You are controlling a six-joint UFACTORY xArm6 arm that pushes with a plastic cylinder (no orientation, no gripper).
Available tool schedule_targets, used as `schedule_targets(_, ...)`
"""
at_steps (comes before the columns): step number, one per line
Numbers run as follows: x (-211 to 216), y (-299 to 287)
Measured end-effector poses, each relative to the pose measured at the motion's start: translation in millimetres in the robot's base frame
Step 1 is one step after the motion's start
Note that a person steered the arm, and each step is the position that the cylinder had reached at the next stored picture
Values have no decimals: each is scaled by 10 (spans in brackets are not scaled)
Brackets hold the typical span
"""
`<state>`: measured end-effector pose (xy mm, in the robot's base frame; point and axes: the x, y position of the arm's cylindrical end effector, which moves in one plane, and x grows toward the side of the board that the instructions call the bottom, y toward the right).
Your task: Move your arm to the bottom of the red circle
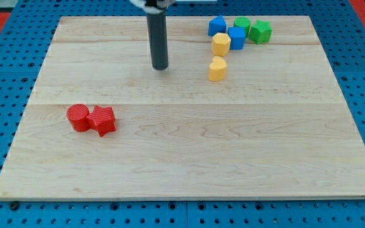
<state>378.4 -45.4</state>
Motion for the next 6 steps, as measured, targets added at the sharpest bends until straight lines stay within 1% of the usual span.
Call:
schedule_targets(1,272,782)
schedule_targets(2,-123,1173)
schedule_targets(3,-536,1046)
schedule_targets(4,-440,875)
schedule_targets(5,180,499)
schedule_targets(6,889,-18)
